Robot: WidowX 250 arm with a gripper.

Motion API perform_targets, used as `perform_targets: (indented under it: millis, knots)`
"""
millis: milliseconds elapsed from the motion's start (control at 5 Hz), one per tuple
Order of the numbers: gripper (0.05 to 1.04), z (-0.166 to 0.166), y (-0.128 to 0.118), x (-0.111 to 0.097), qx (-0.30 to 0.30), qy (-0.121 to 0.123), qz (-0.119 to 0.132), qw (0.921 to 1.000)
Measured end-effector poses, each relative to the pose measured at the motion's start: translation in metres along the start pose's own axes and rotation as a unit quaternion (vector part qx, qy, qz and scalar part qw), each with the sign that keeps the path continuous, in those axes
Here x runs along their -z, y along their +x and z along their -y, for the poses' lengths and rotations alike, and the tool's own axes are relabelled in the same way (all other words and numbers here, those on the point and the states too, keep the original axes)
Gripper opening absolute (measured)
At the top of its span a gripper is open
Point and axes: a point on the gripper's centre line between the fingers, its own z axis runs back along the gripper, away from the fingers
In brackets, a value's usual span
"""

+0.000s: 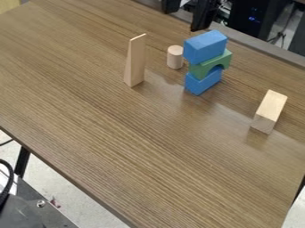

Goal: Put the white arch on top of the blue rectangle

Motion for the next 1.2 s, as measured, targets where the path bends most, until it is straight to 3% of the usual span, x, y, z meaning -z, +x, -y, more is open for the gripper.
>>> perform_targets:
  millis: [200,400,800,1000,1200]
  knots:
    - [0.999,0.002,-0.001,0.014,0.0,-0.007,-0.021,0.9998]
    - [0.999,0.027,0.001,0.02,0.023,-0.009,-0.027,0.9993]
    - [0.999,0.099,-0.002,0.016,0.086,0.016,0.0,0.9962]
    - [0.999,0.123,0.003,0.022,0.085,0.007,0.031,0.9959]
    - [0.999,0.136,0.01,0.026,0.053,-0.024,0.056,0.9967]
